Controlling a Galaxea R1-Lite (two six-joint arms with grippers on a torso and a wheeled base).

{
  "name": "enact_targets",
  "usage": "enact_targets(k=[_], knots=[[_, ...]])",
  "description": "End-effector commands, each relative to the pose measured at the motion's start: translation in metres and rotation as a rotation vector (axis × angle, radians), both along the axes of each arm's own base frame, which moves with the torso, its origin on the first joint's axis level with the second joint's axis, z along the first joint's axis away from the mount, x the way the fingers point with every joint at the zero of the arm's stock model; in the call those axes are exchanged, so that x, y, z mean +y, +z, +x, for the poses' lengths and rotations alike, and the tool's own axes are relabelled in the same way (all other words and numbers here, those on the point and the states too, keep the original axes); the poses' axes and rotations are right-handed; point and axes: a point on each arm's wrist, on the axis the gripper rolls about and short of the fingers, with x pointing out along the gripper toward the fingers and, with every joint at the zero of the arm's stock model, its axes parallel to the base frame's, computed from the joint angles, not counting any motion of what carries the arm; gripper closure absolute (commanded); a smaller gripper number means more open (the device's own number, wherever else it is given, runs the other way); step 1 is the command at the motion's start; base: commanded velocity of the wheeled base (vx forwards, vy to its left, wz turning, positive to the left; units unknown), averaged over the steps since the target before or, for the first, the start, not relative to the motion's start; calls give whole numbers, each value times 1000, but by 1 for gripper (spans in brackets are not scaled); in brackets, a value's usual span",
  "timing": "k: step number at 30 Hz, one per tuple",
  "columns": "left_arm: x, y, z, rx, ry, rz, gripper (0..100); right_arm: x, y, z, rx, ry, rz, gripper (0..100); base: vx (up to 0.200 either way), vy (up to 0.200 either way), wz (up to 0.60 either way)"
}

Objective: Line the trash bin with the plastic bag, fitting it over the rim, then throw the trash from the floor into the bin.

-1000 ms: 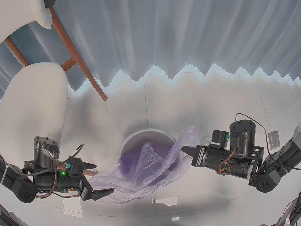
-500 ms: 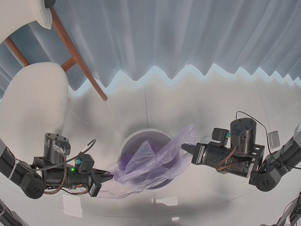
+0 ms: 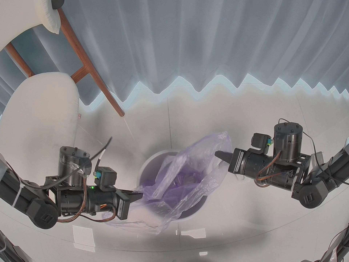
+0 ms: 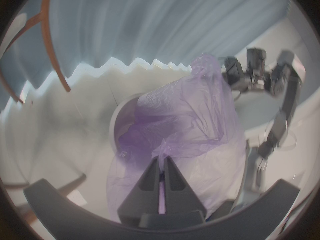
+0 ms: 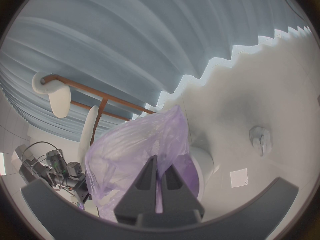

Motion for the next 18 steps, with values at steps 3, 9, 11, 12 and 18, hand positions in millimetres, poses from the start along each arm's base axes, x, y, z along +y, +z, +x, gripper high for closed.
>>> enact_targets(k=[3,9,11,12,18], knots=[[-63,33,0,72,129,-220,100,-13,23,35,-33,-18,0,100,0,0,0],[-69,25,2,139,240,-264,100,-10,3,47,-61,51,-81,100,0,0,0],[-69,21,3,155,287,-264,100,-8,-2,51,-69,66,-99,100,0,0,0],[-69,19,3,163,302,-259,100,-7,-4,51,-64,70,-102,100,0,0,0],[-70,9,6,207,347,-262,100,-2,-19,54,-27,80,-120,100,0,0,0]])
